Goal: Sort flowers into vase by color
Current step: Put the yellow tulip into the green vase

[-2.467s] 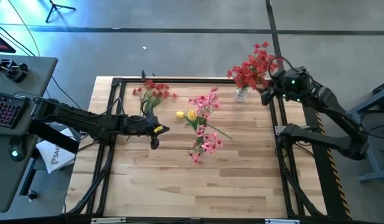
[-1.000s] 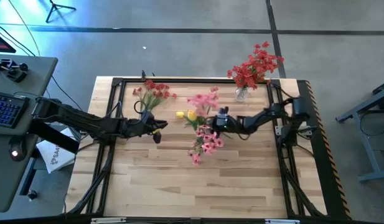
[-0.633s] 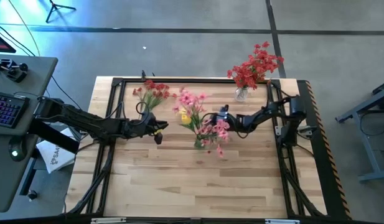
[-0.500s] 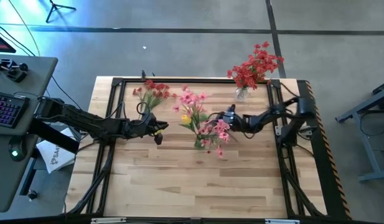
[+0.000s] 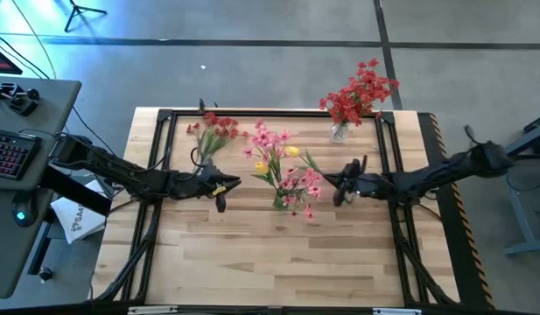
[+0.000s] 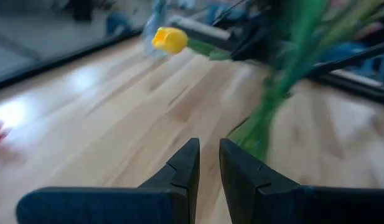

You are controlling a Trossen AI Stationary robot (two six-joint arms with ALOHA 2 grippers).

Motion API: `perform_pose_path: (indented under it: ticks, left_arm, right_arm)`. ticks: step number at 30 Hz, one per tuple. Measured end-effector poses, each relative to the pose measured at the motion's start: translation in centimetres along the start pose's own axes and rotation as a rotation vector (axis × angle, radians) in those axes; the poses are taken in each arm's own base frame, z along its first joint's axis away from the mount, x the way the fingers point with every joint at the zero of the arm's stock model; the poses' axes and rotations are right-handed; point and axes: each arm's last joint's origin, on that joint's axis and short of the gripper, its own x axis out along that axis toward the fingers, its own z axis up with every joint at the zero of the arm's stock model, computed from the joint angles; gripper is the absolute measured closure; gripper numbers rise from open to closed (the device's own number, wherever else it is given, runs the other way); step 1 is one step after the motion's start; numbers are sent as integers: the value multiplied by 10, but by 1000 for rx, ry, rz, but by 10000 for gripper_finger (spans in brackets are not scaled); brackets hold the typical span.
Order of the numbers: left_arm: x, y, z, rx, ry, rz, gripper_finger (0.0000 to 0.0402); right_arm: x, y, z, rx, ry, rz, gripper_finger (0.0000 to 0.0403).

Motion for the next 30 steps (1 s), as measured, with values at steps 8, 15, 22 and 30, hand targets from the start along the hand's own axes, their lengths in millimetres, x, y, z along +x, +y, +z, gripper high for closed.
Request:
perform_pose_path:
  ticks: [8,15,22,30]
  left_arm:
    - [-11,-22,14,89,-173,-137,351]
    - [-15,-34,30,138,-269,-184,351]
    - [-16,-60,70,285,-385,-275,351]
    - [-9,-102,101,526,-428,-291,351]
  right_arm:
    - [-47,13,24,51,-264,113,402]
    - [-86,27,58,-207,-655,419,402]
    - [-102,41,66,-479,-978,795,402]
    - [-87,71,71,-553,-1017,889,402]
